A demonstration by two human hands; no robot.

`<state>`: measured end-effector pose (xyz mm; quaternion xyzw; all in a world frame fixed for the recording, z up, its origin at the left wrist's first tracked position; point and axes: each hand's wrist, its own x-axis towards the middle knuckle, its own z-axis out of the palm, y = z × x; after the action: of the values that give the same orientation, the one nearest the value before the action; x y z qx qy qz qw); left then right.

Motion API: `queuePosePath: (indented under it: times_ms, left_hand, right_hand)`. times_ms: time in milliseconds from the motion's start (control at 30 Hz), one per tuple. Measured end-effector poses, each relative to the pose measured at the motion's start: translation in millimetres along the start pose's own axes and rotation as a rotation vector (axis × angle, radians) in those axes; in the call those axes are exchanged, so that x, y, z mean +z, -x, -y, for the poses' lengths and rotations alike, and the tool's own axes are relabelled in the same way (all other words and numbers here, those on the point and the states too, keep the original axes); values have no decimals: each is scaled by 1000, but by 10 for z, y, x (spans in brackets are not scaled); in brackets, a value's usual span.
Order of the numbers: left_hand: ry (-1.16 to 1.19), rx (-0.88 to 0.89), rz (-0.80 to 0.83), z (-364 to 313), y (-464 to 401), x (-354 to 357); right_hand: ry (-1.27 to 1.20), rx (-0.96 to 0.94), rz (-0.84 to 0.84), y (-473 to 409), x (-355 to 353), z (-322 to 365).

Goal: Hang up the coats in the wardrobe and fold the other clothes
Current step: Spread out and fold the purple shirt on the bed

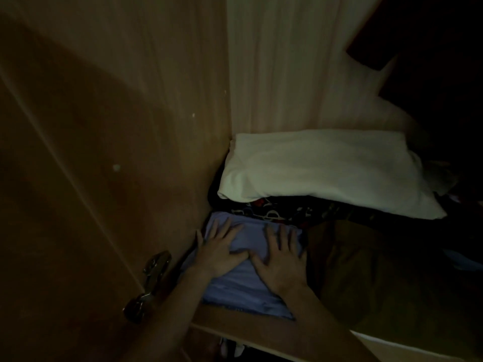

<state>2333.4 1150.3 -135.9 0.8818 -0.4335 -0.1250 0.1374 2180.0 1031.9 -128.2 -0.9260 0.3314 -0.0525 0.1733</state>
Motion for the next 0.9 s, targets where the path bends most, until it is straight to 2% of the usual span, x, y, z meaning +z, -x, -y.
queuePosePath:
  times_ms: [67, 200, 267, 367, 467, 567, 767, 900]
  left_hand:
    - [-123, 3, -37, -87, 4, -16]
    - [-351, 184, -546, -327, 171, -49]
    - [-375, 292, -653, -370, 220, -30]
    - [-291, 336, -508, -231, 198, 102]
    - [-131, 193, -313, -82, 154, 232]
    - [-113, 85, -182, -94, 134, 239]
    - [-157, 15, -68, -190, 127, 135]
    - [-303, 54, -145, -330, 206, 31]
  right_hand:
    - [59, -23, -1, -58, -34, 6]
    - [103, -15, 42, -126, -36, -11]
    - [160, -2, -62, -70, -93, 90]
    - [141, -38, -244, 40, -7, 104]
    - [106, -50, -188, 176, 168, 35]
    - [47, 0, -135, 140, 202, 38]
    - [72, 6, -38, 104, 146, 45]
    - [93, -9, 170, 120, -218, 107]
